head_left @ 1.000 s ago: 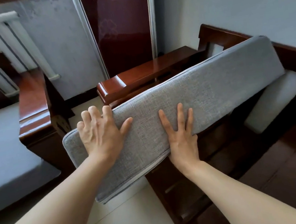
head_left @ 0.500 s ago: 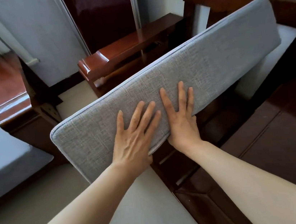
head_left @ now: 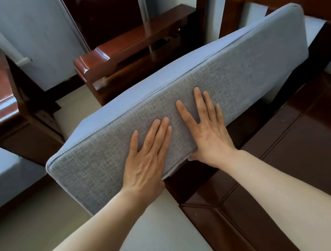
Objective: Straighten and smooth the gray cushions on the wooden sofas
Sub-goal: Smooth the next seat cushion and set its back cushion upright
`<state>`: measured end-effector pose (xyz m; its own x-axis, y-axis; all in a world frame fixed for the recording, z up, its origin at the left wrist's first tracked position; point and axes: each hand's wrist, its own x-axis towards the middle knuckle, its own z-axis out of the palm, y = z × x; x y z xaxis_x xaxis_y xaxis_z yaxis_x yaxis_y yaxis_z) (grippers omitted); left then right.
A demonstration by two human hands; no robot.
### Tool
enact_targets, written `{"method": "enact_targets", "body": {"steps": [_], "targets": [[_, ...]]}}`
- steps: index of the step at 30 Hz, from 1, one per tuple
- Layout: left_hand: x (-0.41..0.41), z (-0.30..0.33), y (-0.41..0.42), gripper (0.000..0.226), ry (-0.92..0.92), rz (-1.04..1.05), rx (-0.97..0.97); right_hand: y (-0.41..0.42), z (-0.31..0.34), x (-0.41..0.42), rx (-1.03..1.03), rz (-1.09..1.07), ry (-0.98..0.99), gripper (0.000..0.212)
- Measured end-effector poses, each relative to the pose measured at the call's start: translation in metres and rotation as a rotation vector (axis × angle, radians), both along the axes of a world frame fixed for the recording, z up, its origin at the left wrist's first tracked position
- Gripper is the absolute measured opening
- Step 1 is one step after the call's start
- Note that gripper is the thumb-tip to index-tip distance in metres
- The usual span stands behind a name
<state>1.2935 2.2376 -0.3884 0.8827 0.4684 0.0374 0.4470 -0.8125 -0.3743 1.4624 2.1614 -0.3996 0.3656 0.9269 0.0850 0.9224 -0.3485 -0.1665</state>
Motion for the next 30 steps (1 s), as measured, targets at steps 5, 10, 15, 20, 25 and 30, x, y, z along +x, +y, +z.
{"method": "enact_targets", "body": {"steps": [5,10,15,20,25,30], "targets": [[0.004,-0.003,-0.009,0.134,0.059,0.006,0.016,-0.014,0.002,0.013,-0.003,0.091,0.091,0.126],[0.004,-0.012,-0.019,0.135,0.097,0.004,0.019,-0.020,0.009,0.034,0.058,0.056,0.072,0.110],[0.011,-0.039,-0.035,0.125,0.112,-0.164,0.002,-0.016,0.014,0.046,0.010,0.062,0.019,0.115],[0.017,-0.049,-0.041,0.096,0.227,-0.355,-0.067,-0.025,0.001,0.052,0.030,0.073,0.089,0.106],[0.019,-0.054,-0.046,0.049,0.436,-0.447,-0.093,-0.036,-0.012,0.050,0.072,0.069,0.112,0.102],[0.032,-0.063,-0.064,0.047,0.520,-0.448,-0.095,-0.050,-0.030,0.048,0.124,0.046,0.157,0.098]]}}
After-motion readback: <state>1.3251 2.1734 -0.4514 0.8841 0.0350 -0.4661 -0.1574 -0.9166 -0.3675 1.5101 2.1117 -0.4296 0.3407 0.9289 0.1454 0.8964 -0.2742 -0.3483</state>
